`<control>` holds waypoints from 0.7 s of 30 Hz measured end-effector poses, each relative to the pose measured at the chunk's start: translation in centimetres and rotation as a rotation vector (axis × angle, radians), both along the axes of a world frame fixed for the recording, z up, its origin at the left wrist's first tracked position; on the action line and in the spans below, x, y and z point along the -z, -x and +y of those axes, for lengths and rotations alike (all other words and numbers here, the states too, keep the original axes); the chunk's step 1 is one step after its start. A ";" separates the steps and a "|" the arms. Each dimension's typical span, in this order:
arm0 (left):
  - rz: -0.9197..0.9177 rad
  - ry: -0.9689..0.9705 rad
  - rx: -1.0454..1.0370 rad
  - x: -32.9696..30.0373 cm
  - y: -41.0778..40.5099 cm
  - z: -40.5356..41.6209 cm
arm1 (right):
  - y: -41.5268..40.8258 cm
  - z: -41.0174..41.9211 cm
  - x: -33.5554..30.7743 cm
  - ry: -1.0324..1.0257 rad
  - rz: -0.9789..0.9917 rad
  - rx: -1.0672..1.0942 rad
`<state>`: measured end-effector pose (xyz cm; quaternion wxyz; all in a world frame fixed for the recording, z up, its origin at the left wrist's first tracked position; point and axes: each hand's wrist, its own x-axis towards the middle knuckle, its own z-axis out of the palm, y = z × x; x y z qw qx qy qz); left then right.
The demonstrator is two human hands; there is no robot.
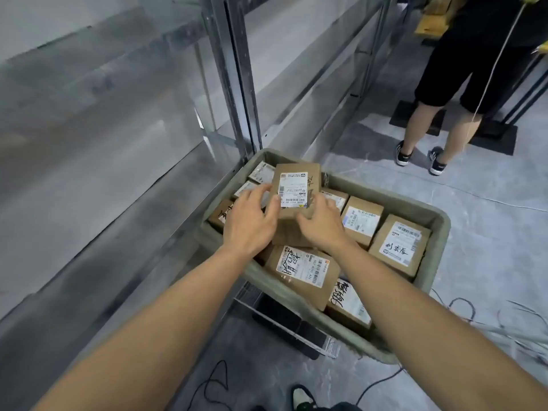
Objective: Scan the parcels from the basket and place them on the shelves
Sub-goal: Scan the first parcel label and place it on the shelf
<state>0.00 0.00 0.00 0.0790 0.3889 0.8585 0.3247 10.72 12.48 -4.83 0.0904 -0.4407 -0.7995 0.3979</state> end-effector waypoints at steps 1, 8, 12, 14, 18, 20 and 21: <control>-0.011 -0.005 -0.003 0.1 0.4 0.2 | 0.4 0.2 0.3 -0.001 -0.003 0.039; -0.083 0.003 0.031 2.2 4.1 2.0 | 3.6 1.8 2.4 0.206 -0.056 0.263; -0.149 -0.019 0.042 3.0 6.2 2.7 | 4.6 2.0 3.6 0.380 0.064 0.401; -0.171 -0.021 0.047 3.7 7.3 3.2 | 5.1 2.1 4.3 0.408 0.147 0.412; -0.187 -0.003 0.049 4.5 8.4 3.9 | 5.7 2.2 5.3 0.418 0.210 0.427; -0.201 0.014 0.052 4.8 8.9 4.1 | 5.7 2.3 5.6 0.436 0.226 0.445; -0.204 0.022 0.048 4.9 9.2 4.2 | 5.7 2.4 5.7 0.441 0.234 0.449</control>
